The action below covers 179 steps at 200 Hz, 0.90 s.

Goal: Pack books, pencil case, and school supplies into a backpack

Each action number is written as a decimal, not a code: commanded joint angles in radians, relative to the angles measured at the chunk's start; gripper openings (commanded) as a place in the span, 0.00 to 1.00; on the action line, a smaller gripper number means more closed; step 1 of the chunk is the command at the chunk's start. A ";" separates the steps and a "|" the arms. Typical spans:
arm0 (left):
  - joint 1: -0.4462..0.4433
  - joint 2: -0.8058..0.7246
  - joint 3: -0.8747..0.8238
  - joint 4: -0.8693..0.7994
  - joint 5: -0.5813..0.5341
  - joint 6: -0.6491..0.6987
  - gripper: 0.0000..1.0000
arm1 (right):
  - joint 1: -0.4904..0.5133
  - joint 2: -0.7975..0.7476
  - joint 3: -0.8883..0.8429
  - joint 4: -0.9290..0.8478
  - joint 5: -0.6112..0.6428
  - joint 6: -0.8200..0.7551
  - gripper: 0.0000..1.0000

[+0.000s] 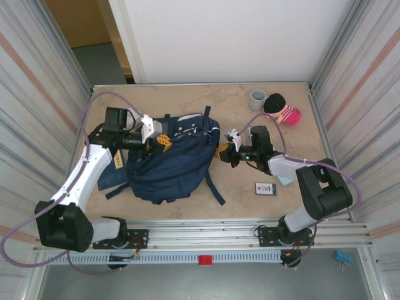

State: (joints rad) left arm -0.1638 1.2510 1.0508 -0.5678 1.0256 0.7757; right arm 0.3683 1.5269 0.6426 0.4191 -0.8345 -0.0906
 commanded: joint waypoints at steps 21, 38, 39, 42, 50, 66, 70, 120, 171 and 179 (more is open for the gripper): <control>-0.079 -0.085 -0.039 0.203 -0.369 -0.127 0.00 | 0.003 -0.067 0.078 -0.231 -0.045 -0.015 0.02; -0.124 -0.088 -0.060 0.264 -0.509 -0.190 0.00 | 0.011 -0.085 0.111 -0.338 -0.050 -0.023 0.02; -0.126 -0.088 -0.062 0.268 -0.515 -0.195 0.00 | 0.011 -0.086 0.113 -0.344 -0.050 -0.023 0.02; -0.132 -0.089 -0.066 0.282 -0.532 -0.212 0.00 | 0.015 -0.091 0.117 -0.360 -0.051 -0.023 0.02; -0.146 -0.087 -0.078 0.323 -0.579 -0.259 0.00 | 0.022 -0.099 0.128 -0.400 -0.053 -0.022 0.02; -0.190 -0.081 -0.102 0.393 -0.677 -0.324 0.00 | 0.035 -0.117 0.155 -0.472 -0.053 -0.010 0.02; -0.204 -0.078 -0.105 0.407 -0.705 -0.339 0.00 | 0.036 -0.119 0.162 -0.492 -0.053 -0.003 0.02; -0.363 0.040 -0.087 0.498 -1.004 -0.497 0.00 | 0.078 -0.146 0.246 -0.628 -0.051 0.166 0.05; -0.470 0.206 -0.007 0.549 -1.232 -0.642 0.00 | 0.122 -0.178 0.336 -0.799 -0.010 0.304 0.06; -0.481 0.229 0.005 0.566 -1.257 -0.676 0.00 | 0.123 -0.180 0.335 -0.794 -0.013 0.353 0.06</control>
State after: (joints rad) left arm -0.6292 1.4178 0.9981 -0.0715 -0.0063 0.2348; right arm 0.4755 1.4117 0.9279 -0.2970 -0.7998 0.1249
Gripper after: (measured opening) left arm 0.069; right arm 0.079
